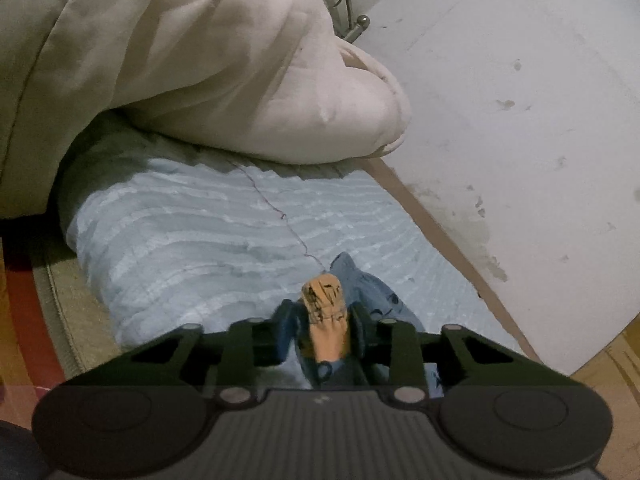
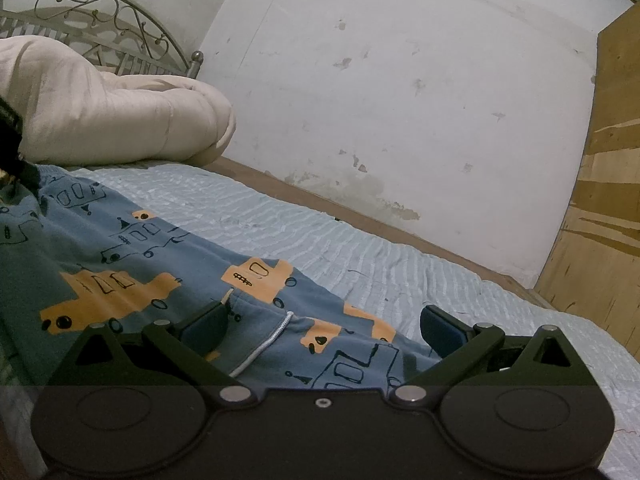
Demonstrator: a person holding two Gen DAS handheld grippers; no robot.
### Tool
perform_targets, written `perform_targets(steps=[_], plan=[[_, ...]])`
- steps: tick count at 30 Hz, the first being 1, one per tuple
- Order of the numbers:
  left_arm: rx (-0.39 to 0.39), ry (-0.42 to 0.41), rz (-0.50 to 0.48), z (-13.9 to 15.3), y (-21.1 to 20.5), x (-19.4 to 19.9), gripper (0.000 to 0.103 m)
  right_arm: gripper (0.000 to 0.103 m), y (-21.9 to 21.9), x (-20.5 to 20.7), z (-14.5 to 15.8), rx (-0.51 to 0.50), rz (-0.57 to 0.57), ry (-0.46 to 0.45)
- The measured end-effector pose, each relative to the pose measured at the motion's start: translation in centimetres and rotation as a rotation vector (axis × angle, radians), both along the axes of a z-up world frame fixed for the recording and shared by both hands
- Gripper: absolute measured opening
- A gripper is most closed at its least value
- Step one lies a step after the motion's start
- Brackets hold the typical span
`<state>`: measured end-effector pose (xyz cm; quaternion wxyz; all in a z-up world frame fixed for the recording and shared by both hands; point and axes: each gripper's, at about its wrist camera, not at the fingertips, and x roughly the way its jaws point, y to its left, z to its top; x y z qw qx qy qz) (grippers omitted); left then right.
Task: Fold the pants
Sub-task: 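Grasp the pant leg cuff with the left gripper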
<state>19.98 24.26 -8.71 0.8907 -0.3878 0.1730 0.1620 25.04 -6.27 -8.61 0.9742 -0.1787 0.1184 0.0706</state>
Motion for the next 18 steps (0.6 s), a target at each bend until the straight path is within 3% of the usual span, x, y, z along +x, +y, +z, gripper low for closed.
perform_targets(steps=[3,11,18], plan=[[0.030,-0.002,-0.004,0.2,-0.3,0.0,0.019,0.102,0.0,0.0,0.0,0.000,0.000,-0.002],[0.285,-0.025,-0.034,1.9,-3.6,0.1,0.017,0.102,0.0,0.0,0.0,-0.001,-0.002,-0.005],[0.330,-0.021,-0.041,2.2,-4.3,0.2,0.017,0.102,0.1,0.0,0.1,0.003,-0.001,-0.003]])
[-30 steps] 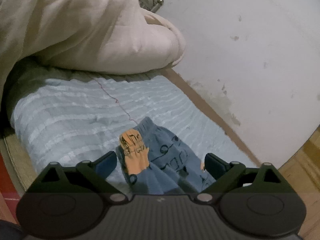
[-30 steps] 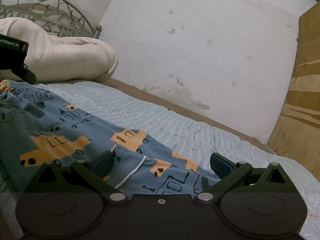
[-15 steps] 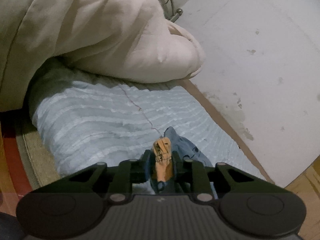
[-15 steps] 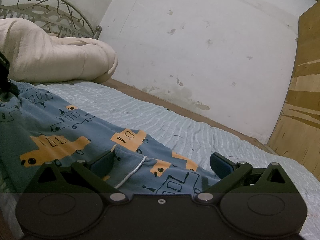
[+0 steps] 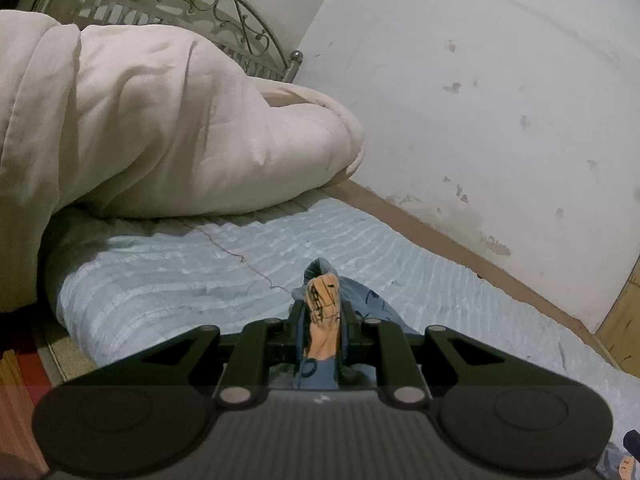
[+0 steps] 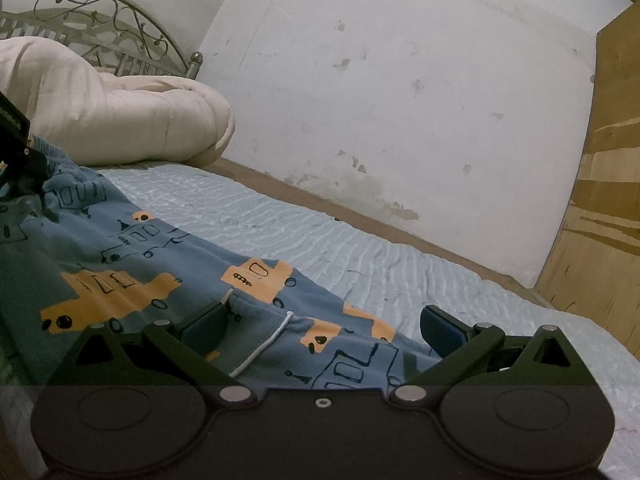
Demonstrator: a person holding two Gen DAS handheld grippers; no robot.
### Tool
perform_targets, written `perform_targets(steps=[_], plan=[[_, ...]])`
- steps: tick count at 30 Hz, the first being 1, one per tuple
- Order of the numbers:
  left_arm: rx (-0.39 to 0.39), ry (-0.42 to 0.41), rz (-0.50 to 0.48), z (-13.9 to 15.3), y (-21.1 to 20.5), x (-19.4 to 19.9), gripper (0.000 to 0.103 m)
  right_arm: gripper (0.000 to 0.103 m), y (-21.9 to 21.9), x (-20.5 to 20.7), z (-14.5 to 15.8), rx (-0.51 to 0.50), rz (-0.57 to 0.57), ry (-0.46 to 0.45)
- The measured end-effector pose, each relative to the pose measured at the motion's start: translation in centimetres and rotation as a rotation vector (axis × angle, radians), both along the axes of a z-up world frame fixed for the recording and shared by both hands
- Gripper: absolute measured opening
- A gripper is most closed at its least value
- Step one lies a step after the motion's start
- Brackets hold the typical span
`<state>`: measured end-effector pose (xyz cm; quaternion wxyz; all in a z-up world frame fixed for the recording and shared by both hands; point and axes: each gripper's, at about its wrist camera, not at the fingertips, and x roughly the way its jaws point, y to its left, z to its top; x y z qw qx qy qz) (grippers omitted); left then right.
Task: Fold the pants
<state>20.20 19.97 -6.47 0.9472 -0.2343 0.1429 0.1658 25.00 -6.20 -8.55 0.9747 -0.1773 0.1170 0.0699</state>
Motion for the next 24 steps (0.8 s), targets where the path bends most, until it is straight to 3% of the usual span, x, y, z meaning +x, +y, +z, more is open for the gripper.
perform_targets(steps=[9,20,24], plan=[[0.040,0.006,0.003,-0.1,-0.6,-0.1,0.017,0.102,0.0,0.0,0.1,0.006,0.000,0.004],[0.033,-0.013,-0.015,0.7,-0.7,-0.4,0.017,0.102,0.0,0.5,0.3,0.004,0.003,0.025],[0.083,-0.033,-0.030,2.0,-1.6,-0.8,0.016,0.102,-0.4,1.0,0.6,0.026,0.014,0.062]])
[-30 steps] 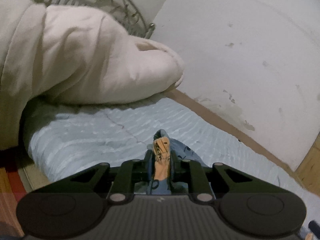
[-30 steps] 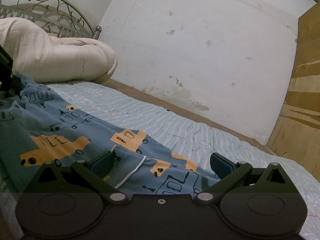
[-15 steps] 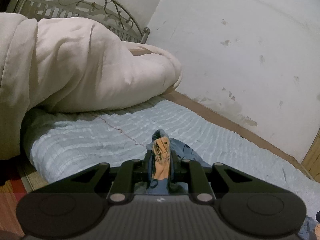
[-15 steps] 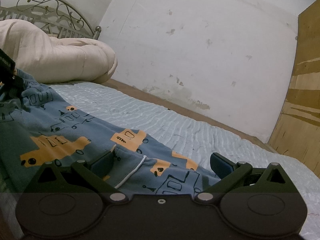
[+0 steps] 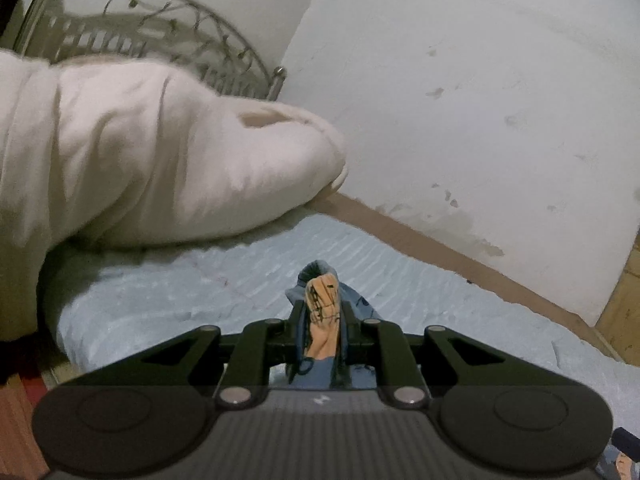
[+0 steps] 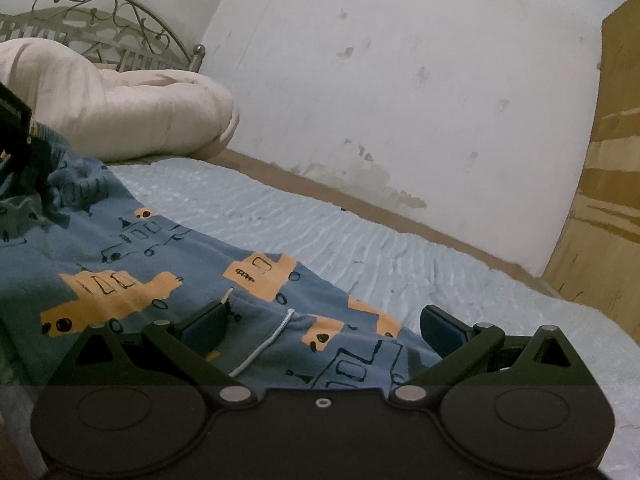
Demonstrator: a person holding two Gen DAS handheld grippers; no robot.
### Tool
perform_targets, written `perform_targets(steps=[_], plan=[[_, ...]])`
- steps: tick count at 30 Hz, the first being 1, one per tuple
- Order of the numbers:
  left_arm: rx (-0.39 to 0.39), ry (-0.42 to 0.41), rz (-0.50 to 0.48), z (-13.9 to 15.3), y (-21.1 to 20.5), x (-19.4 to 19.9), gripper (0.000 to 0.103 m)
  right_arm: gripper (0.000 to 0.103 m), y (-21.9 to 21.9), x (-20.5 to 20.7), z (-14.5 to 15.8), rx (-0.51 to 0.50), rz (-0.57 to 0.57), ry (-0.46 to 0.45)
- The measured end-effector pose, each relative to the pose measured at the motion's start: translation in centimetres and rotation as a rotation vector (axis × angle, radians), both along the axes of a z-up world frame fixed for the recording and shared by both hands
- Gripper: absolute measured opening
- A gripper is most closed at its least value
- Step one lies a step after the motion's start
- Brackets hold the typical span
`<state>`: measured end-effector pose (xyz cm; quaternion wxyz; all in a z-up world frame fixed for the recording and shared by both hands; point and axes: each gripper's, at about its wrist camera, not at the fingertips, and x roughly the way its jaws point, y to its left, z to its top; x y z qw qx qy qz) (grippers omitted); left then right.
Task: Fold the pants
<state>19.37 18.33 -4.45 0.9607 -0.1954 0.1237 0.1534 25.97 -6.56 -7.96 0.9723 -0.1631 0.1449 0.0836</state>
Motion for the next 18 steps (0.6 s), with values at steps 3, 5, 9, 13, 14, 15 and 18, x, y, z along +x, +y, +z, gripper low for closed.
perform_targets(steps=[3,5,9,13,14,15,18], plan=[[0.053,-0.016,-0.038,1.5,-1.4,-0.4,0.016,0.102,-0.4,0.3,0.3,0.027,0.008,0.031],[0.086,-0.022,-0.067,2.7,-2.5,-0.4,0.016,0.102,-0.8,0.2,0.6,0.055,0.027,0.040],[0.155,-0.047,-0.138,4.9,-4.9,-0.7,0.016,0.102,-2.6,-1.0,2.1,0.133,0.063,0.040],[0.215,-0.069,-0.235,7.0,-7.7,-0.8,0.016,0.102,-5.3,-3.2,3.8,0.152,0.079,-0.013],[0.234,-0.075,-0.263,7.5,-8.6,-0.8,0.016,0.102,-6.0,-3.8,4.0,0.148,0.083,-0.023],[0.250,-0.082,-0.288,7.9,-9.5,-0.9,0.016,0.102,-6.8,-4.4,4.3,0.142,0.081,-0.033],[0.302,-0.105,-0.364,8.8,-12.4,-1.4,0.016,0.102,-9.5,-6.0,4.6,0.133,0.049,-0.061]])
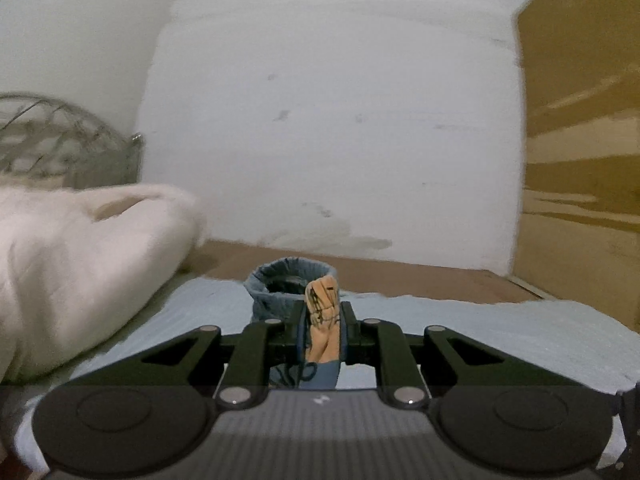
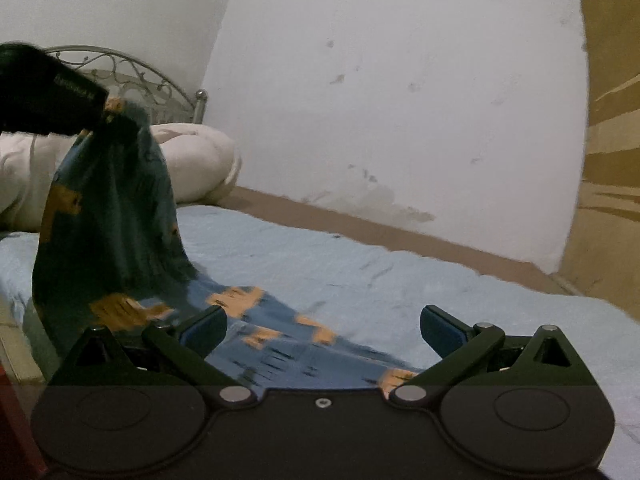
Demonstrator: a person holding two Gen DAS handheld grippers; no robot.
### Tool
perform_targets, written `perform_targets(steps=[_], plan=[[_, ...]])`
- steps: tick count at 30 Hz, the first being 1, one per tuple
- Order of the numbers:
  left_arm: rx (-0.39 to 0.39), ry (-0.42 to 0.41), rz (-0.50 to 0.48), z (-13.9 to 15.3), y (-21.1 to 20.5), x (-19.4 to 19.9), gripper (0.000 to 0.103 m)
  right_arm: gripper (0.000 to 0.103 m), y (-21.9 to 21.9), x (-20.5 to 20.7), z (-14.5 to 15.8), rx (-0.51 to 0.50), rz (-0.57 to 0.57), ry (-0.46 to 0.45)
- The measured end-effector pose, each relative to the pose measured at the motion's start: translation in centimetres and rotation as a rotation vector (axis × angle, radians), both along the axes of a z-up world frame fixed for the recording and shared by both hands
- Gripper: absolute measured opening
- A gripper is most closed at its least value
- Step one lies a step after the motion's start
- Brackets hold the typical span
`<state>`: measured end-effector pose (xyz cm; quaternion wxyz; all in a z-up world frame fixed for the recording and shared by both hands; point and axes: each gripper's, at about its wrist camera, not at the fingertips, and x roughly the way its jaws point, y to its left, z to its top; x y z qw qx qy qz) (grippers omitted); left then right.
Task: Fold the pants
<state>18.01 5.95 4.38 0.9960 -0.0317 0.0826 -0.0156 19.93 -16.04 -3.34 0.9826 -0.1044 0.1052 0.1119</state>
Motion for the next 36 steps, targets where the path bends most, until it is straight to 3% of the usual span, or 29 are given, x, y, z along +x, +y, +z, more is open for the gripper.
perform_targets(steps=[8,14,24,31,36], plan=[[0.083,0.011,-0.213,0.9,-7.9,-1.2,0.017,0.102,-6.3,-3.0,-0.1,0.019,-0.127,0.032],[0.138,0.068,-0.328,-0.6,-13.2,-0.9,0.017,0.102,-9.7,-3.9,-0.9,0.045,-0.238,0.060],[0.276,0.154,-0.360,-5.5,-18.9,-0.7,0.018,0.102,-12.5,-3.9,-2.9,0.105,-0.349,0.110],[0.290,0.187,-0.384,-6.2,-19.8,-1.5,0.023,0.102,-13.1,-3.0,-3.8,0.113,-0.399,0.128],[0.278,0.194,-0.425,-6.4,-19.4,-2.2,0.040,0.102,-13.9,-2.8,-4.3,0.139,-0.436,0.127]])
